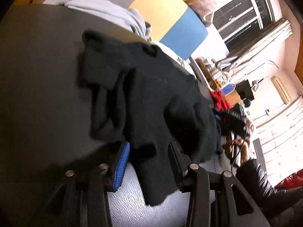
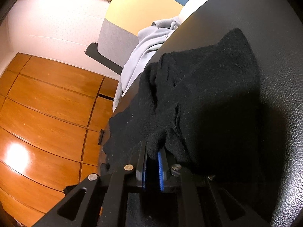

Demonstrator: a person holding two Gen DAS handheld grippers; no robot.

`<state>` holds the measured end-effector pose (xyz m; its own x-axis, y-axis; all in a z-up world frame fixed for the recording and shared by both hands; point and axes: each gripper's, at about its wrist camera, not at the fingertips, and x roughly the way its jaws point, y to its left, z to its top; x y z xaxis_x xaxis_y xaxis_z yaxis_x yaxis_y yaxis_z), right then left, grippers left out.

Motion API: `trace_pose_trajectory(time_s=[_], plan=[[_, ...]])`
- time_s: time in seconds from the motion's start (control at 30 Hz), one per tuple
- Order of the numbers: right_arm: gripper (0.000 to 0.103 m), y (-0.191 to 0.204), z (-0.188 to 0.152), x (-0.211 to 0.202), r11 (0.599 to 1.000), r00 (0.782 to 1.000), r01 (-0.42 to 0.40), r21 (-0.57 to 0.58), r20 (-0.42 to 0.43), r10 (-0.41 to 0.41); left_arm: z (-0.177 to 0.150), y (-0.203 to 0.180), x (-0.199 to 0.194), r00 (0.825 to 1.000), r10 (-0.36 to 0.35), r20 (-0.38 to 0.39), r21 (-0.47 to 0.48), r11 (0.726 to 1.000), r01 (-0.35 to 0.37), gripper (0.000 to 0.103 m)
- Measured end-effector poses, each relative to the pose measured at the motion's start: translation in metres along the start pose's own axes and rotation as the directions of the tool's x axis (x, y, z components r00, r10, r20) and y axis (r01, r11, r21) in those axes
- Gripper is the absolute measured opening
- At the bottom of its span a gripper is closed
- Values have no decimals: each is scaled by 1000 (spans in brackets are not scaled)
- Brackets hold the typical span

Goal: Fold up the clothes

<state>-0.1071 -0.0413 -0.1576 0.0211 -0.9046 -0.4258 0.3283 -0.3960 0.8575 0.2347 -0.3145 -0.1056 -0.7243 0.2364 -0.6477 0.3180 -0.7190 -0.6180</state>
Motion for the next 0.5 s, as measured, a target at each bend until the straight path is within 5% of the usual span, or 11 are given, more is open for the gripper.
trace_pose_trajectory(time_s=[0.2,0.27,0.33,0.5], plan=[[39,14,-5,-9,999,999,-28,-26,-26,27,12,6,14,999,-25,24,-60,998,27,40],[46,18,-8,-16,999,999,-28,-40,-34,26,17,10,26,998,-66,6,-97,993,66,30],[48,21,-13,-24,998,999,-20,-59,-46,17,18,13,33,996,-94,-12,-118,989,92,14],[47,25,-32,-32,988,993,31,-152,-110,-48,16,16,30,988,-153,-16,-150,977,149,10]])
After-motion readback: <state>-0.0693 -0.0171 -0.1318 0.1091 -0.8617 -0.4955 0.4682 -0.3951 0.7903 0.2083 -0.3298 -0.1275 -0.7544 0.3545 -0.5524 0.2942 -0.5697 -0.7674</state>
